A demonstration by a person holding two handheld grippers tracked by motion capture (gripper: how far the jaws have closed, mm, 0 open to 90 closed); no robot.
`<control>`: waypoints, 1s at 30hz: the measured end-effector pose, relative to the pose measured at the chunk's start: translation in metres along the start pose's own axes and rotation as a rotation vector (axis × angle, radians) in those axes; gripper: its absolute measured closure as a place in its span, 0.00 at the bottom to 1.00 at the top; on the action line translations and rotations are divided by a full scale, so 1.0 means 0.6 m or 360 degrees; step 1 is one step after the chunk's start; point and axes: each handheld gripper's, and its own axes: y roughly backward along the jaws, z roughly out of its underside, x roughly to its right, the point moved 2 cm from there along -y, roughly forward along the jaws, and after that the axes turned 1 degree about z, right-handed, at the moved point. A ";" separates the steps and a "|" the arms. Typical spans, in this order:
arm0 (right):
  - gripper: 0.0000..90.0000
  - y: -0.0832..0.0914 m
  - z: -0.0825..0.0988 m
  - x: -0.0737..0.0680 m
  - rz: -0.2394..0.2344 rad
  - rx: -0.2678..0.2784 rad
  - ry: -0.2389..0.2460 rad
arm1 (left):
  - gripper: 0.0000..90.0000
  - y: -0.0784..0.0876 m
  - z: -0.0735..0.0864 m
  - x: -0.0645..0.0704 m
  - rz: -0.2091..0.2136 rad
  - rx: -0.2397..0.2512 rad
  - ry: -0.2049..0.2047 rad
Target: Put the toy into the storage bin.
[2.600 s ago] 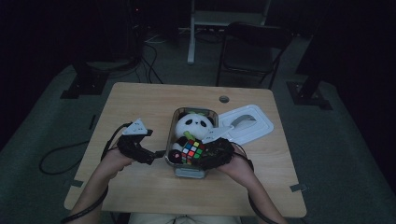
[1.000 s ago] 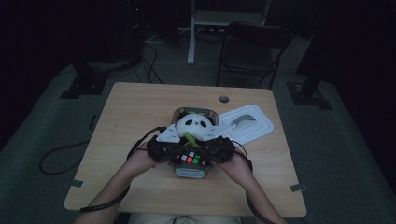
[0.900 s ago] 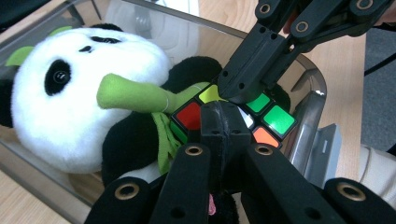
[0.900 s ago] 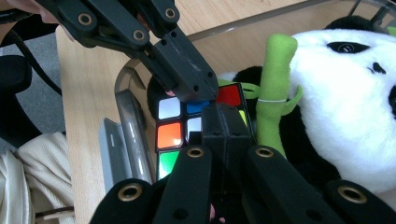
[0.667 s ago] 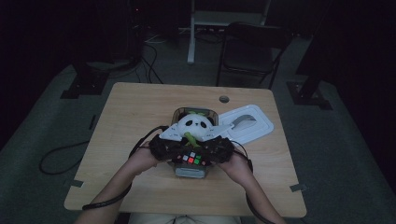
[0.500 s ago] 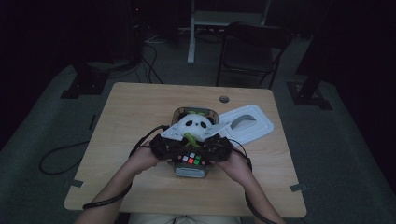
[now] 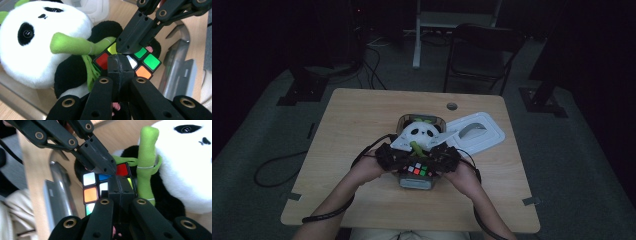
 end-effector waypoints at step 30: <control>1.00 0.045 0.003 -0.013 0.0179 0.0188 0.0025 | 0.82 0.042 -0.004 0.010 0.0002 0.0220 0.0061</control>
